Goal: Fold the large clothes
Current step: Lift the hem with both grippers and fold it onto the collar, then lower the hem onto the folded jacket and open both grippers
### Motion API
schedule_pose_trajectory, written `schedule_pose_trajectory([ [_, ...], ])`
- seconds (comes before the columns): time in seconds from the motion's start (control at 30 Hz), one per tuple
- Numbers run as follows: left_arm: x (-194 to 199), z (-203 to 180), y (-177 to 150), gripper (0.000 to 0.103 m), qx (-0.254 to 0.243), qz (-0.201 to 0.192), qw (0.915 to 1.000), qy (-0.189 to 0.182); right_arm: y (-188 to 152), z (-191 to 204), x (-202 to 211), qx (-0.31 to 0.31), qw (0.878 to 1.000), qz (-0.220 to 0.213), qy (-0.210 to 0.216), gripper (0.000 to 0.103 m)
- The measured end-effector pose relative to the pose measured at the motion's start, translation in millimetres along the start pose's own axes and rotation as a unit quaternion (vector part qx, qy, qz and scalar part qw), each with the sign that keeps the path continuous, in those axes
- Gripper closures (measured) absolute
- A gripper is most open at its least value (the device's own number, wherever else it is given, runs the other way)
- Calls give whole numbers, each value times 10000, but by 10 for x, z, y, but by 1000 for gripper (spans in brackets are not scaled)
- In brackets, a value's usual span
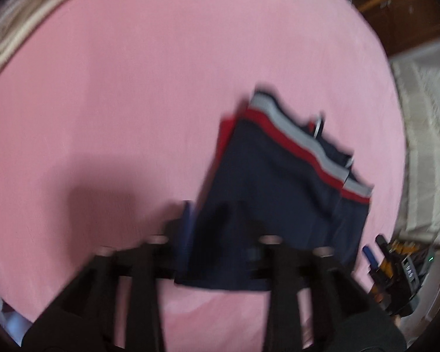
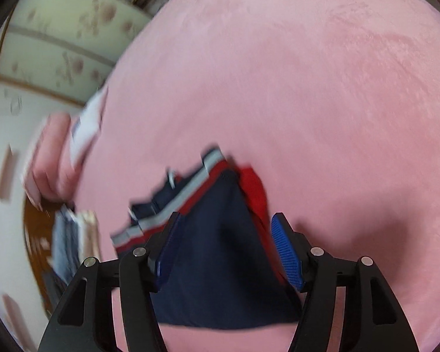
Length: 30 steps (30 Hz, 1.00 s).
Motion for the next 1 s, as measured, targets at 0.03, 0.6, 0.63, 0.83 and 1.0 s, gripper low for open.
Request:
schedule_pose_trajectory([
  [0.03, -37, -29, -66, 46, -118, 44, 9999, 43, -53, -4, -9, 129, 9999, 77, -52, 40],
  [0.6, -223, -180, -468, 88, -787, -78, 9951, 587, -614, -374, -136, 951, 9907, 377, -897, 99],
  [0.63, -209, -179, -470, 88, -760, -92, 9950, 646, -636, -387, -197, 977, 9900, 354, -956, 99],
  [0.83, 154, -386, -417, 88, -1300, -799, 9854, 748, -614, 55, 7, 1575, 9791, -520, -1180, 97],
  [1.0, 99, -830, -539, 88, -2079, -627, 9759, 211, -665, 452, -16, 1538, 9863, -586, -82, 73],
])
Point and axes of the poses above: each gripper's, at about its wrist camera, not at the fingertips, and x roughly against the way its jaws point, z to its left, y to its top, the point moved 6 cm from there along -x, roughly the way its jaws point, and after that the axes turned 4 degrees about -z, right-handed, at the moved point
